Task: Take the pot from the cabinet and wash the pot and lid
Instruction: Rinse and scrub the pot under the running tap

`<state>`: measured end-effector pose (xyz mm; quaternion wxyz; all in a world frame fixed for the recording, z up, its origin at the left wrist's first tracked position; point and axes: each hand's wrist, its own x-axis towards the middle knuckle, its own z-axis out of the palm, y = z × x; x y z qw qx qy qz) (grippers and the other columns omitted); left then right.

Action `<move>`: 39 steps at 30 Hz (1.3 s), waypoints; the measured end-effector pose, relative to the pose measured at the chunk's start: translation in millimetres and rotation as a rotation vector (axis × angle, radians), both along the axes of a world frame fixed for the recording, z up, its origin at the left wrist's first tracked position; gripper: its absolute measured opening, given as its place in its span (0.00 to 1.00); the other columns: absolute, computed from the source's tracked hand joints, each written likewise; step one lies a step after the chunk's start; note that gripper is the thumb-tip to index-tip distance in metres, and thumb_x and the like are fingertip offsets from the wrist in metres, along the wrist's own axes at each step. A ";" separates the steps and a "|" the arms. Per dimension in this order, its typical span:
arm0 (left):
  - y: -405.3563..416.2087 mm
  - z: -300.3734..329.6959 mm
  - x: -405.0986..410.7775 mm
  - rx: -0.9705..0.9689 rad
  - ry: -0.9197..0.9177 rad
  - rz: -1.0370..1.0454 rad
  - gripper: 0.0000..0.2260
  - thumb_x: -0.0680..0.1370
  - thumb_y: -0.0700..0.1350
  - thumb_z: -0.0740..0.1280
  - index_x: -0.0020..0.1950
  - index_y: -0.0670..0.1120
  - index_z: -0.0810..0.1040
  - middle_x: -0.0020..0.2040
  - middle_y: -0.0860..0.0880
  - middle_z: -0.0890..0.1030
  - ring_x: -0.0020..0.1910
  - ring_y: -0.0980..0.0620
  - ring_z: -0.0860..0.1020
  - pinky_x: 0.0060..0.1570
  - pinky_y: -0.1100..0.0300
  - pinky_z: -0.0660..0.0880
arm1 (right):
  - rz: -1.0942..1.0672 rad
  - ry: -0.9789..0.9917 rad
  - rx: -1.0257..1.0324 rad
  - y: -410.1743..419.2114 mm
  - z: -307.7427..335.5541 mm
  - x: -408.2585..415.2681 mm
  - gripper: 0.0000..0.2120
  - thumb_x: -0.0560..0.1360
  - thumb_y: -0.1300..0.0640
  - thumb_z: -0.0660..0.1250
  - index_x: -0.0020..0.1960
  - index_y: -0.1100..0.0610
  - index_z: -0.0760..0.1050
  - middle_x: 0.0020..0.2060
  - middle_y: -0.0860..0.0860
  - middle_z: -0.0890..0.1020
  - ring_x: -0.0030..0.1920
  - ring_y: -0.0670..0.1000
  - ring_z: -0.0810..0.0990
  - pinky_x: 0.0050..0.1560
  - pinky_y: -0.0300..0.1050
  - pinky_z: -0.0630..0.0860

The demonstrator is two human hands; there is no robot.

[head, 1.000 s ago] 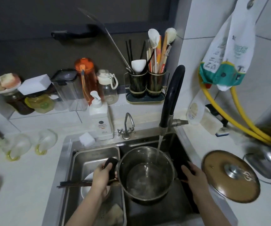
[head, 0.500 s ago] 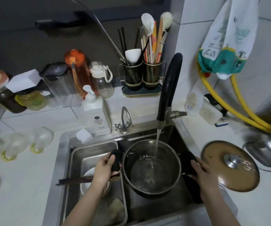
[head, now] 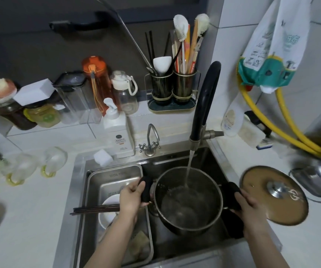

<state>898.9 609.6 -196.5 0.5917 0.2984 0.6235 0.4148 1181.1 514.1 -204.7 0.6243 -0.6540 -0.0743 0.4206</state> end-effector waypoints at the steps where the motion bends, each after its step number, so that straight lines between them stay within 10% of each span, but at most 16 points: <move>1: -1.0 2.5 -3.3 0.002 0.002 0.025 0.08 0.79 0.38 0.62 0.53 0.35 0.78 0.35 0.41 0.83 0.27 0.50 0.79 0.21 0.63 0.76 | 0.011 0.011 -0.006 0.9 0.6 -5.3 0.16 0.76 0.63 0.64 0.64 0.63 0.72 0.46 0.57 0.80 0.42 0.54 0.79 0.25 0.35 0.78; 5: 9.6 16.6 -10.0 0.011 -0.025 0.076 0.07 0.80 0.38 0.61 0.49 0.39 0.78 0.26 0.47 0.81 0.21 0.53 0.77 0.20 0.64 0.75 | 0.054 0.020 -0.006 14.7 9.6 -14.9 0.15 0.76 0.64 0.65 0.62 0.63 0.73 0.47 0.57 0.80 0.41 0.53 0.79 0.26 0.37 0.79; 11: 20.8 15.0 14.2 -0.007 0.013 -0.079 0.11 0.79 0.39 0.62 0.60 0.37 0.75 0.49 0.38 0.81 0.25 0.54 0.80 0.20 0.61 0.77 | -0.051 -0.058 0.017 10.4 26.9 8.3 0.16 0.76 0.62 0.64 0.63 0.63 0.74 0.41 0.53 0.80 0.39 0.51 0.78 0.25 0.33 0.77; 20: 11.6 21.8 -10.9 -0.046 0.010 0.035 0.07 0.79 0.36 0.62 0.43 0.39 0.77 0.21 0.48 0.79 0.16 0.54 0.76 0.15 0.63 0.73 | 0.034 0.067 -0.011 8.6 22.2 -18.0 0.16 0.76 0.64 0.63 0.64 0.63 0.72 0.42 0.54 0.79 0.39 0.52 0.78 0.24 0.37 0.78; 28: 7.5 11.6 11.4 -0.106 -0.027 -0.073 0.10 0.79 0.39 0.63 0.58 0.36 0.76 0.43 0.39 0.80 0.33 0.45 0.79 0.19 0.60 0.77 | -0.071 -0.065 -0.022 0.1 31.2 10.8 0.16 0.76 0.62 0.65 0.63 0.64 0.74 0.51 0.59 0.80 0.45 0.54 0.79 0.27 0.32 0.78; 35: 16.5 19.0 -4.7 -0.081 -0.080 0.046 0.07 0.79 0.38 0.62 0.48 0.37 0.78 0.30 0.41 0.81 0.20 0.50 0.78 0.20 0.57 0.78 | 0.013 0.055 0.002 6.7 30.7 -13.3 0.15 0.77 0.65 0.63 0.63 0.63 0.72 0.42 0.54 0.79 0.41 0.52 0.78 0.27 0.35 0.79; 39: 16.8 22.1 13.7 -0.059 -0.066 -0.017 0.09 0.80 0.38 0.62 0.58 0.38 0.75 0.38 0.41 0.79 0.19 0.53 0.78 0.18 0.61 0.76 | -0.045 0.015 0.020 9.2 35.6 -1.2 0.15 0.77 0.63 0.62 0.64 0.62 0.72 0.46 0.54 0.80 0.40 0.48 0.78 0.29 0.35 0.79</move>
